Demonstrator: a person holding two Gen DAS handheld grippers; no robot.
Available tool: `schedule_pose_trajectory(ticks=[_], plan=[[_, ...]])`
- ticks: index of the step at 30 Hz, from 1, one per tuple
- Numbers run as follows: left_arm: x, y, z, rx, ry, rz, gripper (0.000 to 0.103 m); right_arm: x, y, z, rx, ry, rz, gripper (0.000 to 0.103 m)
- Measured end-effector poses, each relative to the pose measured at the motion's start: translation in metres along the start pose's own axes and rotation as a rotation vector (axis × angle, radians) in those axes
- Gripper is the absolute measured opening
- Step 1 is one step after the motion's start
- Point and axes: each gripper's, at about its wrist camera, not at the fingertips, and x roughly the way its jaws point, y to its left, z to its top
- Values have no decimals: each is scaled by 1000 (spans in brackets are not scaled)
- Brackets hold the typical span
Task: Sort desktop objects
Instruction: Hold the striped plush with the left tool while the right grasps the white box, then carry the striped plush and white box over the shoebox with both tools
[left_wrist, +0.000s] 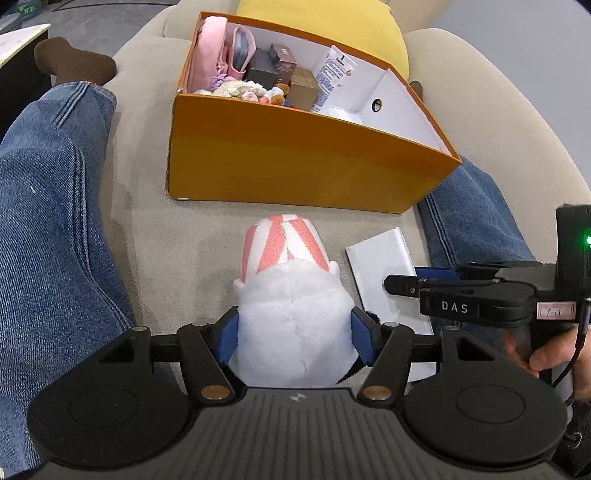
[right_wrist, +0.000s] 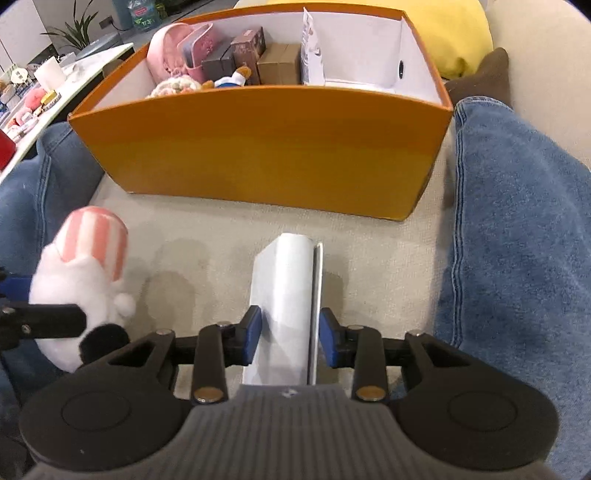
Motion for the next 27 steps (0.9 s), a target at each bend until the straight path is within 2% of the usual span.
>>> schedule_pose_trajectory(ticks=[4,12,17,22,27], plan=[[-1,0,2,-3,3,-3,71,9,0,4,40,32,32,42],[-3,-7,5,4,3,-12,71,9,-4,-25,88,73,75,50],[-13,-15,7,30,-24,-8,71,-5,-7,-25,105,26,112,36],[-33,-26,17,58,-66,-50,71,-25,1,-18,57,-29,107,32],[-60,-39,35,101,-113,-93,71,-65,-10,-8,70,-105,144,31]])
